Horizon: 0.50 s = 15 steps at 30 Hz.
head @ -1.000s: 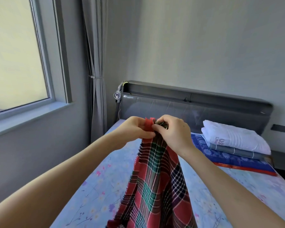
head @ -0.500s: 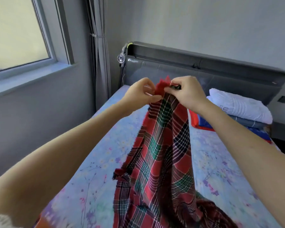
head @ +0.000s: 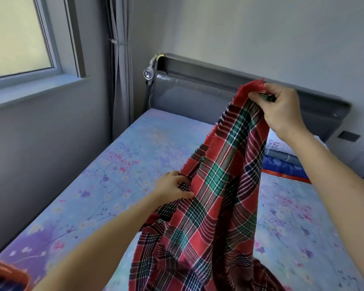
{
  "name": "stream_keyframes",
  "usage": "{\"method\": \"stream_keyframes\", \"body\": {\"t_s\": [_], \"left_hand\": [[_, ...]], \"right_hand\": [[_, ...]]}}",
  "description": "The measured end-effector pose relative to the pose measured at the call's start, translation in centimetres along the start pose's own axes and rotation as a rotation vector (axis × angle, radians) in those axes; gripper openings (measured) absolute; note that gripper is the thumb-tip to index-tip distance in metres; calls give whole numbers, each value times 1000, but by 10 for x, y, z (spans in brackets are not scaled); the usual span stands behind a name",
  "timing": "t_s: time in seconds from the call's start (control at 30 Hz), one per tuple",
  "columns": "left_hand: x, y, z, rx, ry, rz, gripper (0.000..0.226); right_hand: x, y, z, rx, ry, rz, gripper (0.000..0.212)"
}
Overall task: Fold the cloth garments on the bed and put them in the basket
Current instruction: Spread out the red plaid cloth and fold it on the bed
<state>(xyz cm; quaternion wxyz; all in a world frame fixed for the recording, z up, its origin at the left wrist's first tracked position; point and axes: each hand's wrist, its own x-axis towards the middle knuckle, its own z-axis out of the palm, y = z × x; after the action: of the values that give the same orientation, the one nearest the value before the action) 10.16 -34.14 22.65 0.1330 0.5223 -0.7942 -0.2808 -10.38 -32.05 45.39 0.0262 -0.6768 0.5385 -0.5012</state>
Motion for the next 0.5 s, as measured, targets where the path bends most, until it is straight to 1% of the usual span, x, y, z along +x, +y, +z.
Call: {"method": "stream_keyframes", "body": {"t_s": [0.07,0.17,0.23,0.3,0.37,0.4,0.43,0.5], "left_hand": [[2,12,7,28,-35,30,44],[0,25,12,-28,13,72,26],[-2,28,0,-57,7,73,31],[-6,26,-27,-82,44,95,28],[-21,34,-56,-124,64,153,28],[-29,40,-66,-125,37,204,31],[-38,47,-75,-135,-25,255,34],[-47,56,-86,-213,-217,241,37]], "right_hand": [[5,2,-7,7,33,11,14],[16,12,-18,-43,83,38,13],[24,24,-27,-84,152,76,16],[31,38,-37,-129,221,109,21],[35,48,-45,-187,279,120,23],[38,52,-49,-205,311,122,25],[40,55,-52,-216,345,116,26],[44,53,-54,-223,383,106,30]]}}
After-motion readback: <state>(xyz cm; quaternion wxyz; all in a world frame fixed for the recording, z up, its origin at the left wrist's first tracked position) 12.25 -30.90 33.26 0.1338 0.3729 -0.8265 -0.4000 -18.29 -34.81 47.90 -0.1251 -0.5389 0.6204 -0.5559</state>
